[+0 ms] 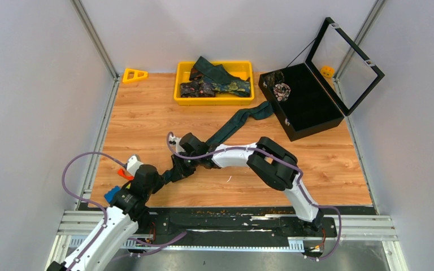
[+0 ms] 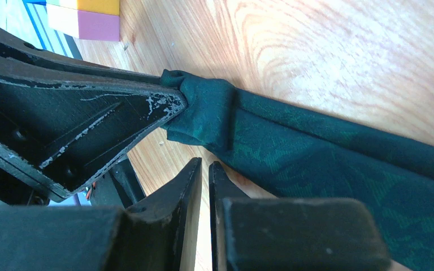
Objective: Roll the ties
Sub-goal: Roll the tie at the center of the board.
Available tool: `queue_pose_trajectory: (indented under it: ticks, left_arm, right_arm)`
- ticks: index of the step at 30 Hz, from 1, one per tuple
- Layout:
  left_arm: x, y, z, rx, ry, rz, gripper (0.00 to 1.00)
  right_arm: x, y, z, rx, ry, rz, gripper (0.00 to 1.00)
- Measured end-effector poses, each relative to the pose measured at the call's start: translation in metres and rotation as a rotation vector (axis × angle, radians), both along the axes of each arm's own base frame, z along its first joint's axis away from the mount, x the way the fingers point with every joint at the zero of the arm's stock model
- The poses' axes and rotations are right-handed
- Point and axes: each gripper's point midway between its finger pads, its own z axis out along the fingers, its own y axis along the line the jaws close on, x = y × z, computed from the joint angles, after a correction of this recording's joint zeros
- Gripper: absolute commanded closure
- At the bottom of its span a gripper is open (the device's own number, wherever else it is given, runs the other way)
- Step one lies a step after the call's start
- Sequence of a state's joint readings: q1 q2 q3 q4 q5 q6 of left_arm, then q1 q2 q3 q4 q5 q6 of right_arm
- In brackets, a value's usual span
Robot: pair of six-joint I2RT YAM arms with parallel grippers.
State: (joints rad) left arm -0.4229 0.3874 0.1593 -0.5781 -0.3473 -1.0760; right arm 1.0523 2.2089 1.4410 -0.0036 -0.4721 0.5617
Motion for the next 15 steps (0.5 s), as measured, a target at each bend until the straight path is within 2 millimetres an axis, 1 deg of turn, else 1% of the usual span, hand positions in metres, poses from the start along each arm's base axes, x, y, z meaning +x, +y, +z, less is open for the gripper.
queue_pose_trajectory:
  ticks: [4, 7, 10, 15]
  left_arm:
    - [0.000, 0.000, 0.000, -0.001, -0.002, -0.001, 0.90]
    - [0.001, 0.000, 0.000, -0.001, -0.002, -0.002, 0.96]
    - [0.001, -0.001, 0.000, 0.001, -0.002, -0.003, 1.00]
    - [0.002, -0.001, 0.000, 0.002, -0.003, -0.007, 1.00]
  right_arm:
    - [-0.001, -0.008, 0.002, -0.033, 0.002, 0.001, 0.87]
    - [0.001, -0.011, 0.007, -0.044, 0.000, -0.001, 0.87]
    - [0.007, -0.006, 0.017, -0.034, -0.013, 0.000, 0.87]
    - [0.017, 0.007, 0.040, 0.012, -0.045, -0.002, 0.87]
